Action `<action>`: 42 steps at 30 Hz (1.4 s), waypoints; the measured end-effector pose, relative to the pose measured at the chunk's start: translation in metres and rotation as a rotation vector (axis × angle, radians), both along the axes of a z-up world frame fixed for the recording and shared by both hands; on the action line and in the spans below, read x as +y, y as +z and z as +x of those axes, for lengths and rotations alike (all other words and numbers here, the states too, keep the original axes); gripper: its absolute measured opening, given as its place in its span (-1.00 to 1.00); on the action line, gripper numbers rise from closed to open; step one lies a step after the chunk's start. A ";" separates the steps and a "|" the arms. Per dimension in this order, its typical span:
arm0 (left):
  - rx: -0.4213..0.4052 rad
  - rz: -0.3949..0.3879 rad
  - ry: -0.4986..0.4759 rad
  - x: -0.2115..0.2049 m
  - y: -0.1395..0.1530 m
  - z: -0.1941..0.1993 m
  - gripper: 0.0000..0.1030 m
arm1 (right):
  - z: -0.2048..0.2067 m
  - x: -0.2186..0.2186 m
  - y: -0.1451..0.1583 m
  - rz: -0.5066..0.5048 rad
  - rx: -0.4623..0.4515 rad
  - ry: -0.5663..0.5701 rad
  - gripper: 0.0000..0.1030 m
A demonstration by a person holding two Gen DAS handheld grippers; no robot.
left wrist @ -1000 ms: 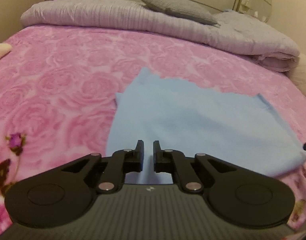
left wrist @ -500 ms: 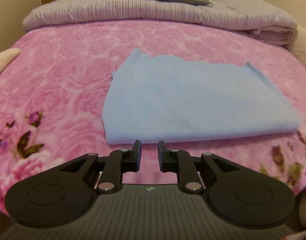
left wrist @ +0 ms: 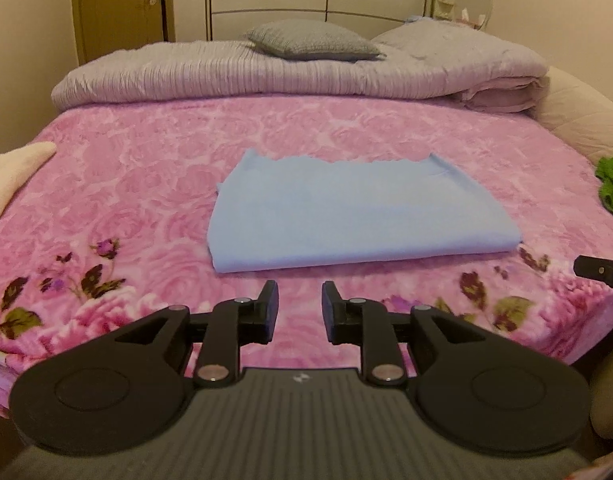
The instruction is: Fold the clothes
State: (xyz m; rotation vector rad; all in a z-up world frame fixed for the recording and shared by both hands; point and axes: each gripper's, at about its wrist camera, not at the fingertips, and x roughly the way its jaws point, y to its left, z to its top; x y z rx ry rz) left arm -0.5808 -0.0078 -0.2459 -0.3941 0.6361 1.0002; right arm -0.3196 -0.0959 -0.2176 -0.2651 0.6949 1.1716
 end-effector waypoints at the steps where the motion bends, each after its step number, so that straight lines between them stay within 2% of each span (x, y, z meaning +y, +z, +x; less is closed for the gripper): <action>1: -0.004 0.007 -0.004 -0.006 0.003 -0.002 -0.61 | -0.002 -0.004 0.002 0.006 -0.004 0.000 0.10; 8: -0.013 0.048 -0.013 -0.028 0.017 -0.007 -0.60 | -0.010 -0.023 0.013 0.040 -0.011 0.007 0.10; 15: 0.007 0.062 -0.026 -0.035 0.021 -0.005 -0.59 | -0.013 -0.023 0.012 0.044 0.001 0.018 0.10; 21: 0.022 0.015 -0.035 -0.014 0.003 0.004 -0.58 | -0.013 -0.008 0.003 0.017 0.005 0.043 0.10; 28: 0.039 -0.041 -0.046 0.011 -0.017 0.015 -0.57 | -0.003 0.019 -0.022 -0.047 0.045 0.030 0.10; 34: 0.063 -0.106 -0.024 0.043 -0.042 0.021 -0.57 | 0.003 0.051 -0.047 -0.129 0.057 0.027 0.10; 42: 0.076 -0.160 0.001 0.078 -0.066 0.023 -0.57 | 0.007 0.085 -0.065 -0.181 0.047 0.044 0.10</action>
